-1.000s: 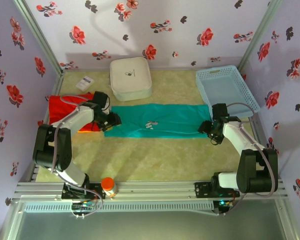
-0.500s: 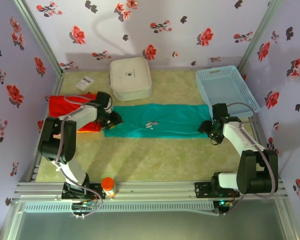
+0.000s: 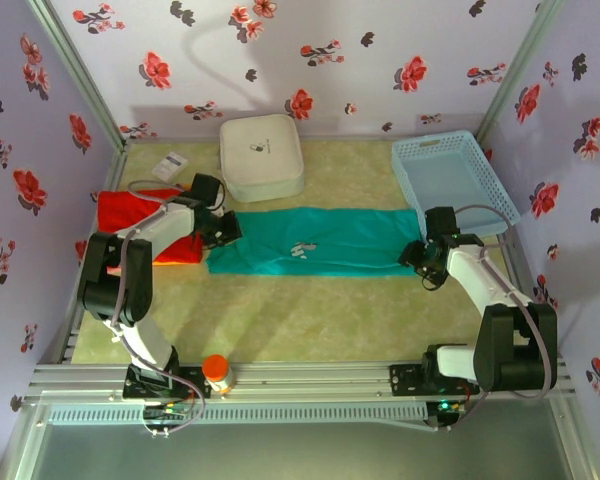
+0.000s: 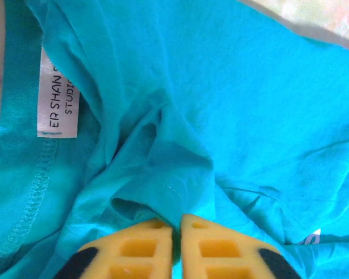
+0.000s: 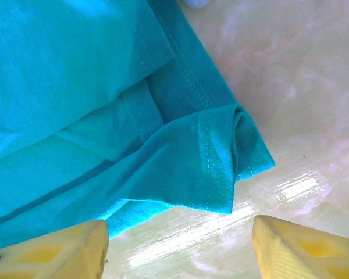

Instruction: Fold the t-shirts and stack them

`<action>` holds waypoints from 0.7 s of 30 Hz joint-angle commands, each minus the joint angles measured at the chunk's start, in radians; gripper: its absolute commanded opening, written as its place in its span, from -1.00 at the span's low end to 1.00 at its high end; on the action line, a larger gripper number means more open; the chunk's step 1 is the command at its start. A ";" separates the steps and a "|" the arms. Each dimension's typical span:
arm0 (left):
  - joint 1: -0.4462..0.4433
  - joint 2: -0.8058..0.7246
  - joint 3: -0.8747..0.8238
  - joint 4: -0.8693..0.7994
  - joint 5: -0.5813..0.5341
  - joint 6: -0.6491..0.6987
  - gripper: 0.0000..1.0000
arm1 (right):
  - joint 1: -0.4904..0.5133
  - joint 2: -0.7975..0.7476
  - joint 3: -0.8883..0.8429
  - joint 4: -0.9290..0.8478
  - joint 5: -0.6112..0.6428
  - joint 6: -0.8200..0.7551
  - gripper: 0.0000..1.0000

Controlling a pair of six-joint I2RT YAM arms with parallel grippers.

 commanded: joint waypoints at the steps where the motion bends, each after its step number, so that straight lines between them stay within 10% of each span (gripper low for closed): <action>1: 0.005 0.006 0.029 -0.035 -0.006 0.010 -0.94 | -0.004 0.001 -0.022 0.005 -0.002 0.019 0.23; 21: 0.004 -0.126 0.068 -0.162 -0.060 0.027 -1.00 | -0.005 0.094 0.014 0.143 0.023 0.078 -0.14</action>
